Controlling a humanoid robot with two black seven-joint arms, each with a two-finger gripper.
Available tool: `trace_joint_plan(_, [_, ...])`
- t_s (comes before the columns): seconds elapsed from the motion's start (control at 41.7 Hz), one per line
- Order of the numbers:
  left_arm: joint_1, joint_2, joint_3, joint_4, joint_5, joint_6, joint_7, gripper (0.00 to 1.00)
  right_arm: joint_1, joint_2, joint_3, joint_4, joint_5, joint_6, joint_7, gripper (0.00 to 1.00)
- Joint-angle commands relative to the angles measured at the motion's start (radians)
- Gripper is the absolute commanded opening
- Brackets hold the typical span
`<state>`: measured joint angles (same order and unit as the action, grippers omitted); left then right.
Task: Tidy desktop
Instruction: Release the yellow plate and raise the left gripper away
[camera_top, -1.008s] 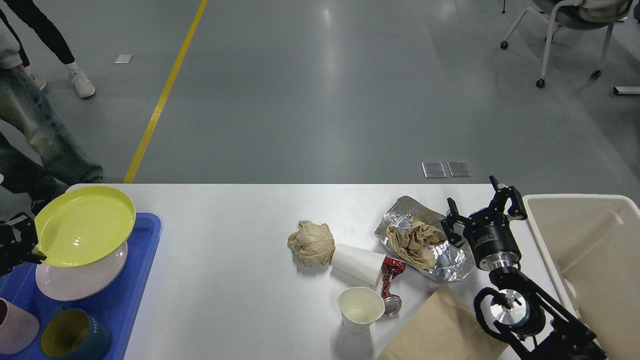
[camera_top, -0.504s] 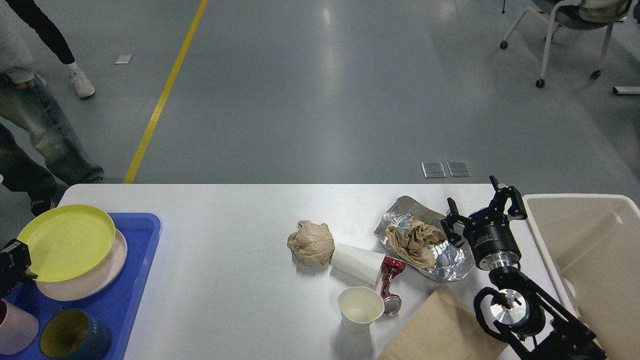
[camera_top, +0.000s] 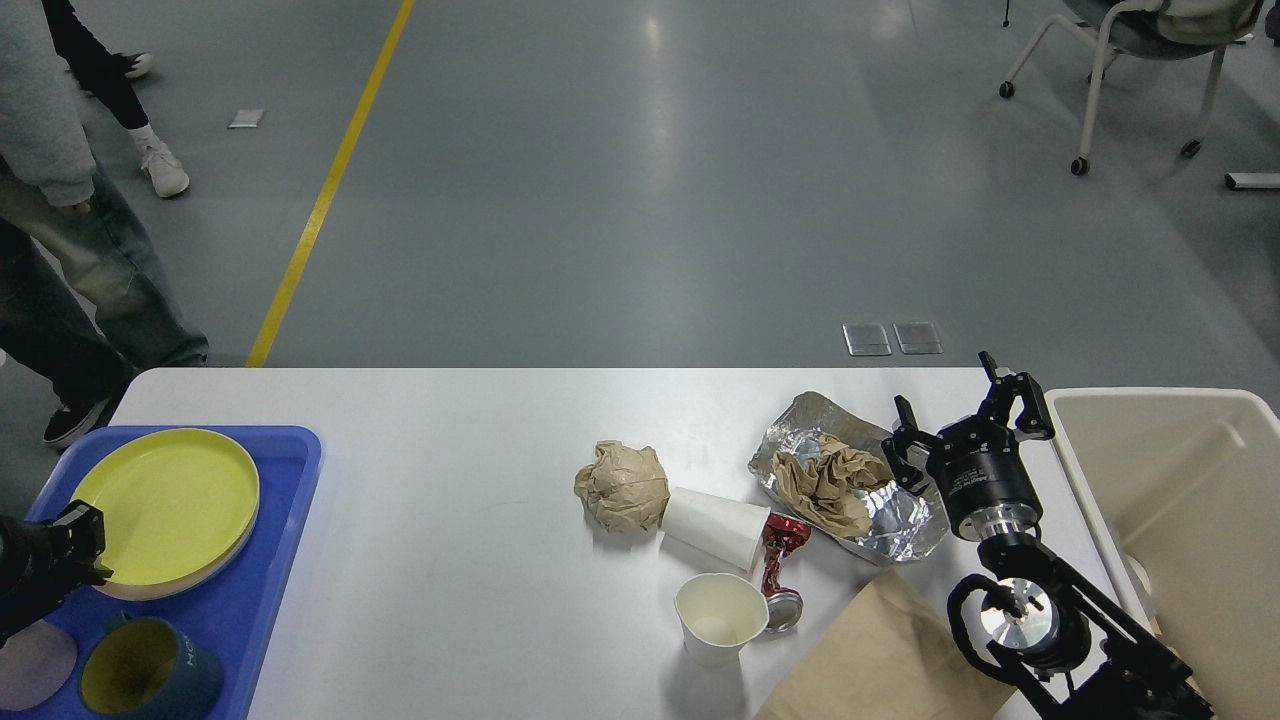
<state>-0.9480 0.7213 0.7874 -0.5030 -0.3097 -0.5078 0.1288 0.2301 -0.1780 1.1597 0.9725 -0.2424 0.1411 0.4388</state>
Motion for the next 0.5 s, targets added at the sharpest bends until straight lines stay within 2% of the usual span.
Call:
trace_joint_plan(0.0, [0.0, 0.003, -0.002, 0.0, 0.001, 0.002, 0.0, 0.02, 0.0, 0.0, 0.0, 0.0, 0.0, 0.0, 0.0, 1.0])
trace_joint_plan(0.048, [0.0, 0.004, -0.002, 0.0, 0.003, 0.006, 0.0, 0.16, 0.0, 0.0, 0.0, 0.0, 0.0, 0.0, 0.0, 1.0])
trace_joint_plan(0.096, [0.0, 0.004, -0.002, 0.0, 0.003, 0.012, 0.0, 0.37, 0.0, 0.0, 0.0, 0.0, 0.0, 0.0, 0.0, 1.0])
trace_joint_plan(0.12, [0.0, 0.004, -0.002, 0.0, 0.004, 0.027, 0.0, 0.56, 0.0, 0.0, 0.0, 0.0, 0.0, 0.0, 0.0, 1.0])
trace_joint_plan(0.144, [0.0, 0.001, -0.002, 0.0, 0.009, 0.052, 0.0, 0.68, 0.0, 0.0, 0.0, 0.0, 0.0, 0.0, 0.0, 1.0])
trace_joint_plan(0.192, [0.0, -0.002, -0.002, 0.0, 0.011, 0.078, 0.0, 0.79, 0.0, 0.0, 0.0, 0.0, 0.0, 0.0, 0.0, 1.0])
trace_joint_plan(0.288, [-0.002, -0.002, -0.002, -0.002, 0.012, 0.095, 0.002, 0.89, 0.0, 0.0, 0.0, 0.0, 0.0, 0.0, 0.0, 1.0])
trace_joint_plan(0.408, [-0.017, 0.001, 0.0, -0.009, 0.014, 0.087, 0.003, 0.92, 0.0, 0.0, 0.0, 0.0, 0.0, 0.0, 0.0, 1.0])
trace_joint_plan(0.48, [-0.067, 0.009, 0.009, -0.012, 0.015, 0.061, 0.003, 0.93, 0.0, 0.0, 0.0, 0.0, 0.0, 0.0, 0.0, 1.0])
